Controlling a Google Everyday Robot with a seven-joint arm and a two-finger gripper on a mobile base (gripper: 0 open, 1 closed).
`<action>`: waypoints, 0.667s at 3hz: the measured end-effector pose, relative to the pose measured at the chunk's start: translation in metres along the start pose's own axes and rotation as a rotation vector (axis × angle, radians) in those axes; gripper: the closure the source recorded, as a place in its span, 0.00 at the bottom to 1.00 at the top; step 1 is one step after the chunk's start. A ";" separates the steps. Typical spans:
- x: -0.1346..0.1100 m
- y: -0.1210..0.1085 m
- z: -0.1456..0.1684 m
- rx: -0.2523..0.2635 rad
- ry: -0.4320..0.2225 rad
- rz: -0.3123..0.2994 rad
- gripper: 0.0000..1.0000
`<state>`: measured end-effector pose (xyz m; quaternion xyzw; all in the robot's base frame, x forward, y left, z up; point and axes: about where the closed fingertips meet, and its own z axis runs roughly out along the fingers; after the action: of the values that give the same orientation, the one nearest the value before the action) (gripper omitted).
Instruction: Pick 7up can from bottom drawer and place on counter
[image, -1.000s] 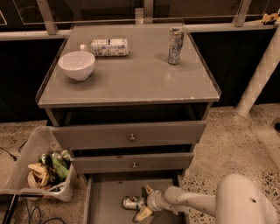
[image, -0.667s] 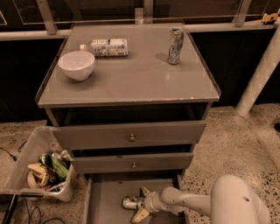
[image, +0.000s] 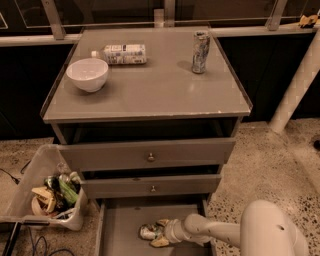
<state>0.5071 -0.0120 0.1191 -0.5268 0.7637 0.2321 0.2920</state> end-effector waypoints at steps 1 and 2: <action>0.000 0.000 0.000 0.000 0.000 0.000 0.60; -0.006 0.000 -0.024 -0.008 -0.027 -0.001 0.83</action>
Offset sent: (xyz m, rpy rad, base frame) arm -0.0057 -0.0356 0.0599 0.0711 -0.0160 0.0094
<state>0.5039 -0.0237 0.1406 -0.5252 0.7585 0.2424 0.3003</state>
